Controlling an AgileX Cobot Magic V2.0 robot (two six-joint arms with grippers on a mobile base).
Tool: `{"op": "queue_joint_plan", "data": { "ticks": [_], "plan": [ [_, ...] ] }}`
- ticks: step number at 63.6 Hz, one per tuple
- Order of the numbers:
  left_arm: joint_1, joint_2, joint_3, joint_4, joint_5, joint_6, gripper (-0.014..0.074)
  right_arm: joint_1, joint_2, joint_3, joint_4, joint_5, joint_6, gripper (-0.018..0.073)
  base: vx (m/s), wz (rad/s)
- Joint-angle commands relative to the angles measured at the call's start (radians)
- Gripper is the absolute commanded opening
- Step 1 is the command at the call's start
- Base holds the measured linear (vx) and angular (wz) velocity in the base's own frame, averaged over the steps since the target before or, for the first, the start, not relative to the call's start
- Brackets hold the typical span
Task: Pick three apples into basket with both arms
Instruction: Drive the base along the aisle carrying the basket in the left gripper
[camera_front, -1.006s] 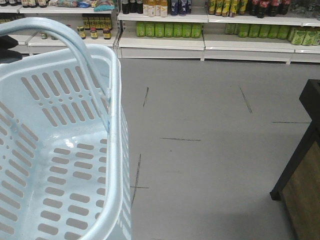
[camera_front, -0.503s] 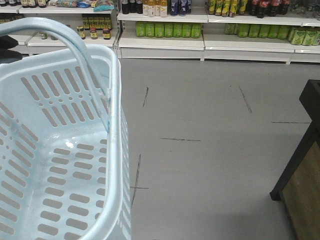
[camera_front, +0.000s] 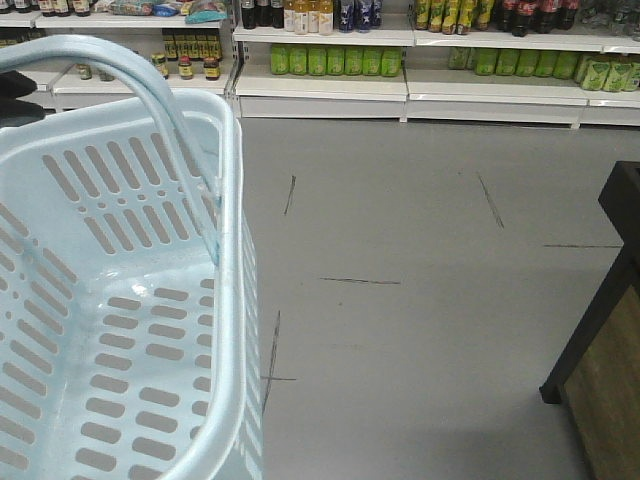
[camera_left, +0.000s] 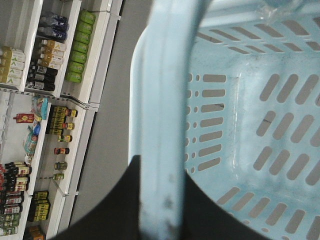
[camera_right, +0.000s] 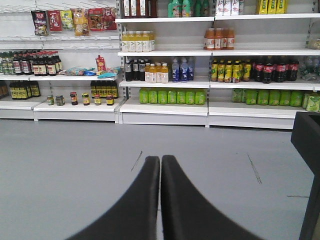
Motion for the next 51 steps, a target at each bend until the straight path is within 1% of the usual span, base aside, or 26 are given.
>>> {"op": "queue_joint_plan", "data": {
  "ticks": [1,51],
  "plan": [
    [-0.005,-0.019,-0.028,0.027,-0.043,-0.006,-0.0006,-0.005,0.010,0.010,-0.003,-0.077,-0.007,-0.0008,0.03,-0.01],
    [-0.005,-0.019,-0.028,0.027,-0.043,-0.006,-0.0006,-0.005,0.010,0.010,-0.003,-0.077,-0.007,-0.0008,0.05,-0.02]
  ]
}}
